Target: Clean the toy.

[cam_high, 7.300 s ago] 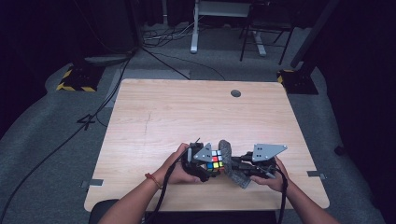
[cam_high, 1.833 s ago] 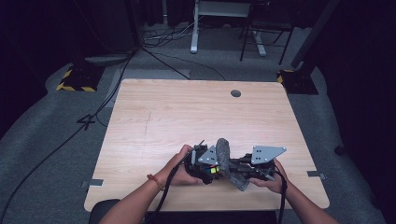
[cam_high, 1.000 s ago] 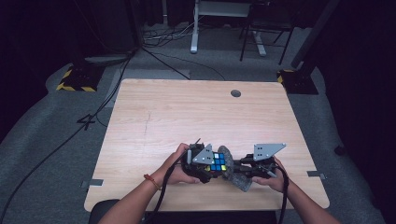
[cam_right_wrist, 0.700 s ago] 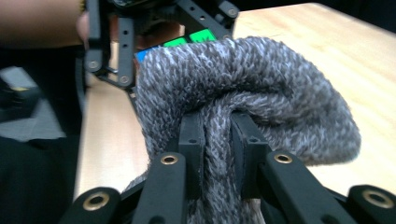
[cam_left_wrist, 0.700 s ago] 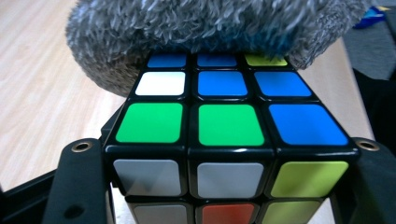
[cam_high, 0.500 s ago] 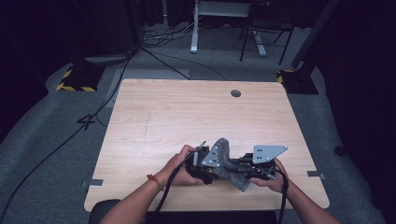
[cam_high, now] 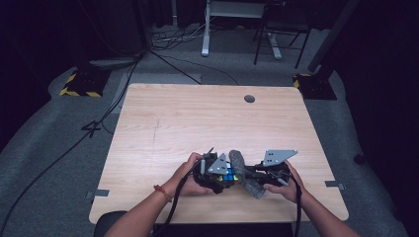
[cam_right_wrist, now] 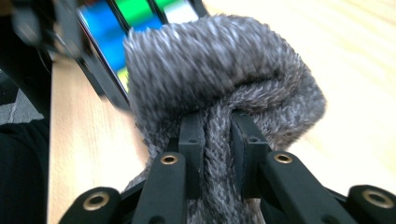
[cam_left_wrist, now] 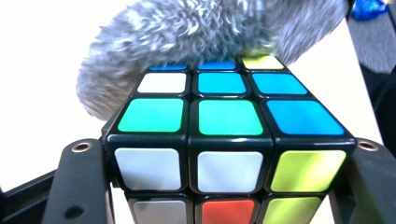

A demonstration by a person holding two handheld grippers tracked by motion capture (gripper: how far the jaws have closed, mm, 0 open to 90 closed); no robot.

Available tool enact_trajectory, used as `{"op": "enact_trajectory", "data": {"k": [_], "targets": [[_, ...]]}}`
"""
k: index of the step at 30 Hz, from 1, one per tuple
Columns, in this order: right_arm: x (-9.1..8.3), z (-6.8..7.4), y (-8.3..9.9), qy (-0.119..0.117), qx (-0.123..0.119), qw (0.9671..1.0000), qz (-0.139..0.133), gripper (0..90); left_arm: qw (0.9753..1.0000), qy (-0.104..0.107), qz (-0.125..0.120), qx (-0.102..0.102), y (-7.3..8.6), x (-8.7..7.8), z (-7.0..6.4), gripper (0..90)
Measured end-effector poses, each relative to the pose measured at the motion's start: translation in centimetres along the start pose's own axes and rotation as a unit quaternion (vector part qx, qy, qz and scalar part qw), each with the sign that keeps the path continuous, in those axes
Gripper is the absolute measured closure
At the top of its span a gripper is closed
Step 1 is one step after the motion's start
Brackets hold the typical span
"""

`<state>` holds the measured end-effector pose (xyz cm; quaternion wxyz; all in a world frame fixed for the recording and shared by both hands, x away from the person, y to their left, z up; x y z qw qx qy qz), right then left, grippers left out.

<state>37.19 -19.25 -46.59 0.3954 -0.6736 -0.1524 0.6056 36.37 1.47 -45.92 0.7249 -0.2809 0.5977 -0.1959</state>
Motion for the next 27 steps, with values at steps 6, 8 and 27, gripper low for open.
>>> {"op": "enact_trajectory", "data": {"k": [6,8,27], "targets": [[0.1,0.8,-0.4,-0.033,-0.018,0.9992,-0.013,76.4,0.9997,0.012,-0.019,-0.005,-0.1,0.0,0.0,33.2],[-0.2,1.1,-0.5,-0.032,-0.027,0.9989,-0.021,76.4,0.9997,0.014,-0.018,-0.001,-0.1,0.1,0.0,33.1],[-1.9,1.5,-1.4,-0.026,-0.029,0.9964,-0.076,76.7,0.9998,0.016,-0.013,0.007,-0.3,0.5,-0.3,33.2]]}}
Point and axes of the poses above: each handheld gripper's, and its own axes: x roughly forward along the jaws, y roughly out of its underside, z roughly to its left, the point moved 3 cm from there along x, roughly forward along the jaws, and after that the axes turned 8 degrees about z, right-handed, at the moved point
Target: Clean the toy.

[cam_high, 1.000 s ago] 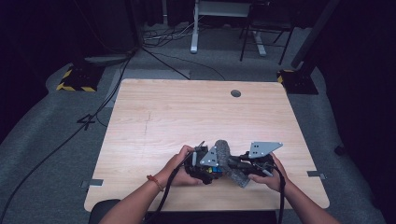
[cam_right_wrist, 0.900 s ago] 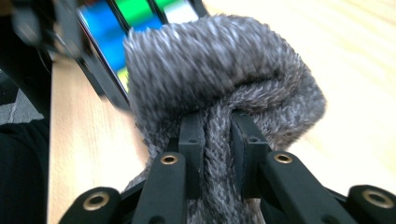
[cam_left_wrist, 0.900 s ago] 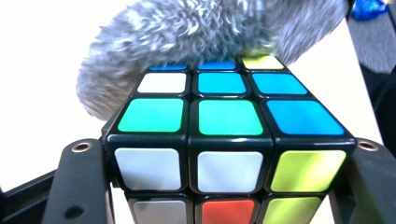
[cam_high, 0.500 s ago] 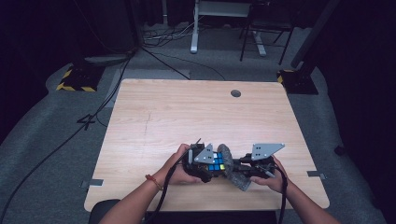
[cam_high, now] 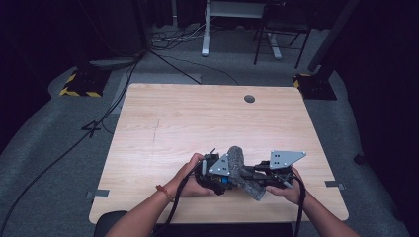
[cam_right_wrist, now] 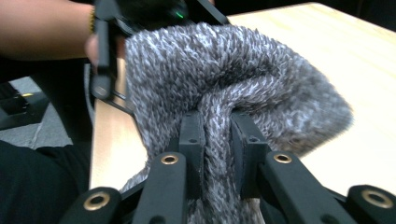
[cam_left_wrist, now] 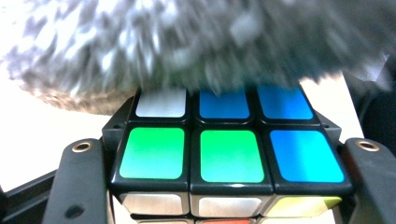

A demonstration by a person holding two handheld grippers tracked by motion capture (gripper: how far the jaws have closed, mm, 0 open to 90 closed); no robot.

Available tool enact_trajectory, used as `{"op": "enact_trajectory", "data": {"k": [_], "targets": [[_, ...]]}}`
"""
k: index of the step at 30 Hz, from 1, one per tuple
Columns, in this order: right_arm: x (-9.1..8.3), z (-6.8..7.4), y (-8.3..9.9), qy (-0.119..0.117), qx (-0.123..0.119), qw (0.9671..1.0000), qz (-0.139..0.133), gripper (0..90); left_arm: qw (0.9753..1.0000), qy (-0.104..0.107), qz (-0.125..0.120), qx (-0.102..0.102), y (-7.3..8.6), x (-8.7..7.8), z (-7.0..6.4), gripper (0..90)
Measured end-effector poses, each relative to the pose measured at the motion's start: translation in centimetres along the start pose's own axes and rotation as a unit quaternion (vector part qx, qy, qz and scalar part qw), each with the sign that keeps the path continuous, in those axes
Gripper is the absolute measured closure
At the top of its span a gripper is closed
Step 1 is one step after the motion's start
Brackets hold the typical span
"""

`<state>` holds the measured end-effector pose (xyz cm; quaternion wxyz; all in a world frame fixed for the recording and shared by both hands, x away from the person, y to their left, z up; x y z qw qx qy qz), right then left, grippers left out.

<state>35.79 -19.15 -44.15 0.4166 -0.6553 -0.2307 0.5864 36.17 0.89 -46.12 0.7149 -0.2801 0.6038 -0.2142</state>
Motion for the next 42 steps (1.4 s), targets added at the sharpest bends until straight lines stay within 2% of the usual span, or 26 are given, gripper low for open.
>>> {"op": "enact_trajectory", "data": {"k": [1,3,6,9,11,12,14,16,18,19,20,22,27,32,36,38,40,42], "targets": [[0.0,-0.1,0.1,0.005,0.001,1.0000,0.003,76.7,1.0000,0.003,-0.001,0.000,0.0,-0.1,0.0,33.3],[0.1,-0.4,0.4,0.001,0.011,0.9999,0.006,76.8,1.0000,-0.003,-0.002,0.001,-0.1,-0.4,0.0,33.3],[0.4,-0.5,0.7,0.004,0.014,0.9997,0.021,76.8,0.9999,-0.006,-0.014,-0.005,-0.1,-1.0,0.2,33.3],[1.0,-0.5,1.1,0.006,0.008,0.9991,0.041,76.8,0.9997,-0.007,-0.021,-0.006,-0.2,-1.3,0.4,33.3],[0.9,-0.3,0.9,0.004,0.000,0.9993,0.036,76.7,0.9998,-0.012,-0.013,-0.003,-0.1,-1.2,0.3,33.3],[0.5,-0.1,0.6,0.001,-0.001,0.9998,0.020,76.8,0.9999,-0.012,-0.011,-0.002,-0.1,-1.1,0.3,33.3],[0.1,0.2,0.2,0.003,-0.005,0.9999,0.009,76.8,0.9999,-0.009,-0.008,-0.002,0.0,-0.9,0.3,33.3],[-0.3,0.6,-0.1,-0.002,-0.013,0.9999,-0.008,76.9,0.9999,-0.013,0.005,0.001,-0.1,-0.4,0.2,33.3],[-0.4,1.1,-0.6,0.001,-0.025,0.9996,-0.010,76.8,0.9999,-0.005,0.008,0.005,-0.2,0.0,0.0,33.3],[-0.3,1.3,-0.8,-0.005,-0.027,0.9995,-0.015,76.7,0.9999,-0.003,0.011,0.008,-0.3,0.2,-0.2,33.3],[-0.1,1.5,-1.0,-0.010,-0.030,0.9994,-0.014,76.7,0.9998,-0.004,0.016,0.012,-0.5,0.5,-0.4,33.3],[0.5,1.8,-1.1,-0.002,-0.041,0.9992,0.001,76.5,0.9993,-0.008,0.032,0.018,-0.5,0.9,-0.6,33.3],[0.9,1.2,-1.0,0.016,-0.032,0.9991,0.021,76.5,0.9992,-0.007,0.037,0.015,-0.2,0.9,-0.4,33.4],[0.4,-0.4,0.1,0.036,-0.004,0.9987,0.036,76.8,0.9998,-0.004,0.019,0.010,-0.1,0.2,-0.3,33.4],[0.7,-0.9,1.1,0.035,0.003,0.9977,0.058,76.8,0.9999,-0.007,-0.010,0.001,-0.3,-0.9,0.0,33.4],[1.0,-0.9,1.3,0.016,0.008,0.9984,0.054,76.7,0.9998,-0.006,-0.018,-0.003,-0.3,-1.1,0.2,33.4],[1.0,-0.6,1.1,0.000,0.004,0.9994,0.034,76.7,0.9998,-0.008,-0.017,-0.003,-0.1,-1.0,0.2,33.4],[0.8,-0.4,0.8,-0.005,0.001,0.9998,0.020,76.7,0.9999,-0.002,-0.014,-0.005,0.0,-0.8,0.3,33.2]]}}
Point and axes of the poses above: each handheld gripper's, and its own axes: x roughly forward along the jaws, y roughly out of its underside, z roughly to its left, the point moved 3 cm from there along x, roughly forward along the jaws, and after that the axes turned 8 degrees about z, right-handed, at the moved point
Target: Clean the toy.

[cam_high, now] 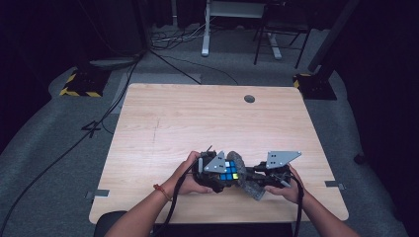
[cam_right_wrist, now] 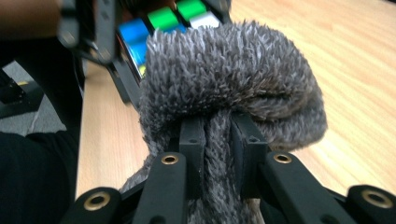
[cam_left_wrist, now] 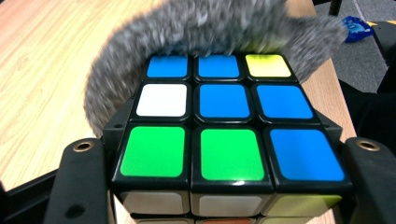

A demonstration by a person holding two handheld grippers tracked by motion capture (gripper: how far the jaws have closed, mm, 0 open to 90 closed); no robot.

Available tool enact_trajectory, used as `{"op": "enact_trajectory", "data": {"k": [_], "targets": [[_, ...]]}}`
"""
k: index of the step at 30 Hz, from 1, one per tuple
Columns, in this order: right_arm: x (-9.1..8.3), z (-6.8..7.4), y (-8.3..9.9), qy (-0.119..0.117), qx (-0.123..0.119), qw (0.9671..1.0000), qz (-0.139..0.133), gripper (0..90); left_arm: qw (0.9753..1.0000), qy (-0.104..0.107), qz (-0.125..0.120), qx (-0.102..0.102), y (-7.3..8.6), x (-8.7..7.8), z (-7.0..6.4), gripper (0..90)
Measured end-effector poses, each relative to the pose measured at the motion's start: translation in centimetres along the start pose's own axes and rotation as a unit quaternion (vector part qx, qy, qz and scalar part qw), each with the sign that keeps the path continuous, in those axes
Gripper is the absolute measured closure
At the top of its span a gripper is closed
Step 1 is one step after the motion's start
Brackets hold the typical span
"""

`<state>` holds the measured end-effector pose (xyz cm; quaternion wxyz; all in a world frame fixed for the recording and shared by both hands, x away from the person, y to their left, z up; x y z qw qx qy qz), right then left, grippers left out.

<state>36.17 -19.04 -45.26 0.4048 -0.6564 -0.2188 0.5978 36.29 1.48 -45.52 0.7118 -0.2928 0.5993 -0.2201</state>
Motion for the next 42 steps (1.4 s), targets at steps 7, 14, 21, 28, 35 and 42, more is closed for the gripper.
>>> {"op": "enact_trajectory", "data": {"k": [7,14,21,28,35,42], "targets": [[-0.7,1.2,-1.2,-0.005,-0.024,0.9992,-0.033,76.8,0.9992,-0.006,0.036,0.014,0.0,1.3,-0.4,33.3],[-0.9,-0.2,-0.5,0.011,0.009,0.9991,-0.039,76.8,0.9999,-0.001,-0.015,-0.007,-0.2,-0.1,0.1,33.4],[1.3,-0.2,0.7,-0.012,0.022,0.9995,0.019,76.8,0.9994,0.000,-0.034,-0.005,-0.4,-0.8,0.1,33.3],[1.8,0.1,0.9,-0.021,0.013,0.9990,0.037,76.8,0.9988,-0.001,-0.048,-0.008,-0.5,-1.5,0.4,33.5],[-0.2,0.4,-0.2,-0.014,-0.002,0.9997,-0.022,76.9,0.9998,0.005,-0.019,-0.002,0.0,-0.2,0.1,33.5],[-0.5,-0.3,-0.3,0.020,0.010,0.9994,-0.025,76.9,0.9991,0.027,-0.029,0.016,-0.8,-0.2,-1.1,33.5]]}}
Point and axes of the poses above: each handheld gripper's, and its own axes: x roughly forward along the jaws, y roughly out of its underside, z roughly to its left, the point moved 3 cm from there along x, roughly forward along the jaws, and after that the axes turned 8 degrees about z, right-handed, at the moved point
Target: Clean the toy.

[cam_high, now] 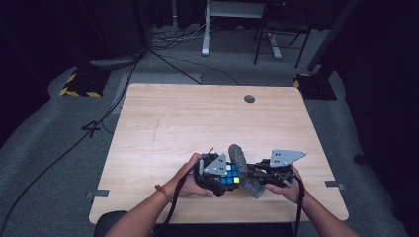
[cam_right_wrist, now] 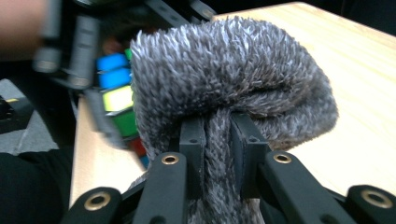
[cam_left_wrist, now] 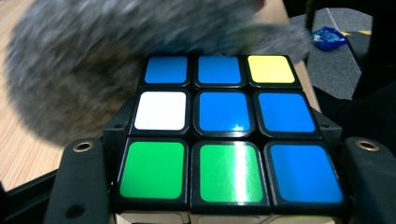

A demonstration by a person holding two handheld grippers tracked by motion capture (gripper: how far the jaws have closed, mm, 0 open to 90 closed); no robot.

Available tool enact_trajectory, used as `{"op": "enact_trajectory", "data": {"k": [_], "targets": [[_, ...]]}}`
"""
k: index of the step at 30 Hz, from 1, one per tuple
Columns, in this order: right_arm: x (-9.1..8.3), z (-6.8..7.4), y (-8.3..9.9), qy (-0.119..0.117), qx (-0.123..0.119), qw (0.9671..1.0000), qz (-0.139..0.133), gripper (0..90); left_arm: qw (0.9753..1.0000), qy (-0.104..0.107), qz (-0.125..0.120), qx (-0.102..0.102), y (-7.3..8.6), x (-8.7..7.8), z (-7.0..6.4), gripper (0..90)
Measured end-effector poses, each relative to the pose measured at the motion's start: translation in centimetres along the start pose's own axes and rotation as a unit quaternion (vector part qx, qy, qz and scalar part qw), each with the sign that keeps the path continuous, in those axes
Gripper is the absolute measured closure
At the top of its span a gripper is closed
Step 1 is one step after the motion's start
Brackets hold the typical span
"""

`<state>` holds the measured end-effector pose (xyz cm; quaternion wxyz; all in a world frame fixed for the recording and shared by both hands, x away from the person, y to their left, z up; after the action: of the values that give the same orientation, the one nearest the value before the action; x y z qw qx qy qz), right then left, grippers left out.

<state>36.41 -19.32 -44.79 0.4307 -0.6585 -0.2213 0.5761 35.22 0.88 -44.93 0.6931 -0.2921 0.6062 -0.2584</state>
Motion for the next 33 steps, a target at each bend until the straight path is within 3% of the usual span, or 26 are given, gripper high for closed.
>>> {"op": "enact_trajectory", "data": {"k": [4,7,11,13,19,25,30,33], "targets": [[0.7,0.0,0.5,-0.006,-0.004,0.9993,0.038,76.9,0.9996,-0.002,-0.027,-0.006,-0.4,-1.0,0.3,33.4],[1.2,0.4,0.7,-0.016,-0.012,0.9985,0.052,76.9,0.9992,-0.019,-0.034,-0.009,-0.3,-1.8,0.7,33.5],[0.9,0.8,0.3,-0.029,-0.018,0.9988,0.036,76.8,0.9987,-0.028,-0.034,-0.025,0.2,-2.0,1.3,33.5],[0.6,1.1,0.1,-0.033,-0.021,0.9989,0.025,76.8,0.9989,-0.032,-0.026,-0.023,0.3,-1.9,1.4,33.5],[-0.8,1.5,-0.8,-0.031,-0.028,0.9990,-0.014,76.8,0.9997,-0.015,-0.009,-0.015,0.3,-0.9,1.0,33.4],[-0.8,1.5,-0.7,-0.036,-0.032,0.9986,-0.022,76.8,0.9998,0.007,-0.004,-0.020,0.5,-0.3,0.8,33.2],[-0.7,1.5,-0.9,-0.037,-0.032,0.9983,-0.030,76.9,0.9997,0.009,-0.001,-0.021,0.5,-0.2,0.9,32.9],[-0.8,1.6,-1.0,-0.037,-0.033,0.9982,-0.035,76.9,0.9997,0.014,0.014,-0.013,0.5,0.1,0.7,32.9]]}}
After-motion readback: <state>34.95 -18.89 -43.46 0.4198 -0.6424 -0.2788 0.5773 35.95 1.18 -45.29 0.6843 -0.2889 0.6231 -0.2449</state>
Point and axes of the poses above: each handheld gripper's, and its own axes: x roughly forward along the jaws, y roughly out of its underside, z roughly to its left, the point moved 3 cm from there along x, roughly forward along the jaws, and after that the axes turned 8 degrees about z, right-handed, at the moved point
